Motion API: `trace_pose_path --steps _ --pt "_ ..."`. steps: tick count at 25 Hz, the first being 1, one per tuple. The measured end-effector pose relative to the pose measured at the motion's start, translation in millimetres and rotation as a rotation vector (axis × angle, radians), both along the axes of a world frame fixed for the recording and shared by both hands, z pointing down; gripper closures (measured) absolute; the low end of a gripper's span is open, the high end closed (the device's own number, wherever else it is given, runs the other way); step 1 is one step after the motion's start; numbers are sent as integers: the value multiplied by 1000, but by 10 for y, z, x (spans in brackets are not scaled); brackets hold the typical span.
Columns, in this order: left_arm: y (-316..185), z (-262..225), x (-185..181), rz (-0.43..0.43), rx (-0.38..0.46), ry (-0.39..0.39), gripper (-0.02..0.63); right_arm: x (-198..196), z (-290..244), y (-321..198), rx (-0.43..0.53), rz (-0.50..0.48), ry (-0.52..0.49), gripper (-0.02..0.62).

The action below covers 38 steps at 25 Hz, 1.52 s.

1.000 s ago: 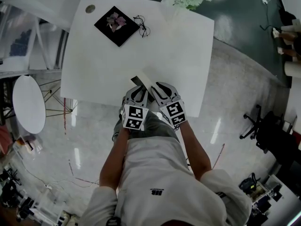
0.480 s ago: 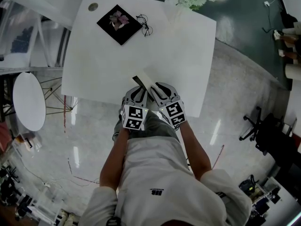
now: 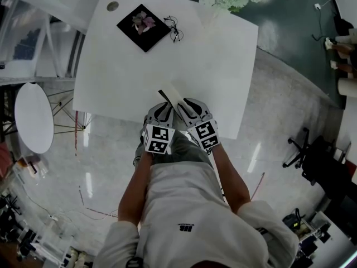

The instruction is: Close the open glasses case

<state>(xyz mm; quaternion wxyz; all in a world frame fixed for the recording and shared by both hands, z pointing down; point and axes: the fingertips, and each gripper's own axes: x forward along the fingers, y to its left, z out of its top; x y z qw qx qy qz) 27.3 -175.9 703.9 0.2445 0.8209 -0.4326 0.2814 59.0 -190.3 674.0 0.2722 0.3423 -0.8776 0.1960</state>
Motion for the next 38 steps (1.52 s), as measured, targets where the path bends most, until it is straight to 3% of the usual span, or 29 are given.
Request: trace_pose_path --steps 38 --pt "155 219 -182 -11 -52 -42 517 -159 127 137 20 -40 64 477"
